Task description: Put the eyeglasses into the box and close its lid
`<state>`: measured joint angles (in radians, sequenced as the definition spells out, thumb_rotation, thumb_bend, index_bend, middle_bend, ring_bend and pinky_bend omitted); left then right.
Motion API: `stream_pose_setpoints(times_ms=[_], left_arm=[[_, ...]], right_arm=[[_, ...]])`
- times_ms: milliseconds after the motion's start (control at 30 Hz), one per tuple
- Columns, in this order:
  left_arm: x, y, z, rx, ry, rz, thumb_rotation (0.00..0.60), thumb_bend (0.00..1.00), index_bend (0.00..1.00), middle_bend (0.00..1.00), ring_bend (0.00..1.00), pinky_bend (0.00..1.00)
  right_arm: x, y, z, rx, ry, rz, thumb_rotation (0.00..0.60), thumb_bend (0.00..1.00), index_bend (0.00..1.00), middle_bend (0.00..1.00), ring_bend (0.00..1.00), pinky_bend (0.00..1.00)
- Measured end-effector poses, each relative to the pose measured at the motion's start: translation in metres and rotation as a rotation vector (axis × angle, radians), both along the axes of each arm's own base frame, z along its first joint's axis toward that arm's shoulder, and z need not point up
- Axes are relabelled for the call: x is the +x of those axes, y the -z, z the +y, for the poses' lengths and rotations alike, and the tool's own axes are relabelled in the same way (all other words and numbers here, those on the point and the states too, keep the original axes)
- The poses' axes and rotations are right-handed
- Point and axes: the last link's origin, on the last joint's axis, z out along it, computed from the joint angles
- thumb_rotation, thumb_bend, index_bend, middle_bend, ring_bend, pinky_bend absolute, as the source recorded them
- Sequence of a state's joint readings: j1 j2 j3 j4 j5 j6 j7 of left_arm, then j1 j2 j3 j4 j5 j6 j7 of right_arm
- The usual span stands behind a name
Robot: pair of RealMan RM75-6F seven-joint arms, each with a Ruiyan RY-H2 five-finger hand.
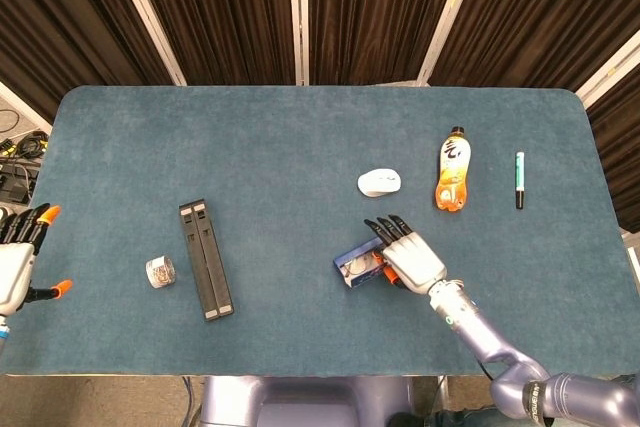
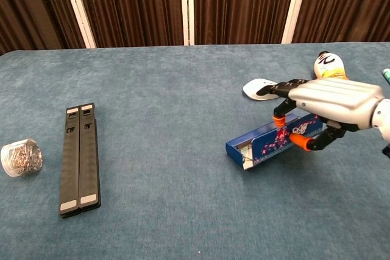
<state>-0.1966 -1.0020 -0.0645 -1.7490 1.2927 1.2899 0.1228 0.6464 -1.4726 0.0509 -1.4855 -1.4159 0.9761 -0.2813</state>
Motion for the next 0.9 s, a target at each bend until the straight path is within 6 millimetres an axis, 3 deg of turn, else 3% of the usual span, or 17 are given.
stream_pose_setpoints(times_ms=[633, 733, 900], left_arm=[[-0.002, 0.0, 0.001, -0.004, -0.009, 0.002, 0.6, 0.0, 0.0, 0.0, 0.0, 0.0], [-0.002, 0.0, 0.001, -0.006, -0.01, 0.002, 0.6, 0.0, 0.0, 0.0, 0.0, 0.0], [-0.002, 0.001, 0.002, -0.008, -0.012, 0.005, 0.6, 0.0, 0.0, 0.0, 0.0, 0.0]], right_arm=[[0.015, 0.022, -0.011, -0.004, 0.016, 0.051, 0.6, 0.44, 0.62, 0.02, 0.0, 0.0], [0.016, 0.024, -0.012, -0.008, 0.02, 0.045, 0.6, 0.44, 0.56, 0.01, 0.0, 0.0], [0.019, 0.028, -0.014, -0.024, 0.032, 0.018, 0.6, 0.4, 0.33, 0.01, 0.0, 0.0]])
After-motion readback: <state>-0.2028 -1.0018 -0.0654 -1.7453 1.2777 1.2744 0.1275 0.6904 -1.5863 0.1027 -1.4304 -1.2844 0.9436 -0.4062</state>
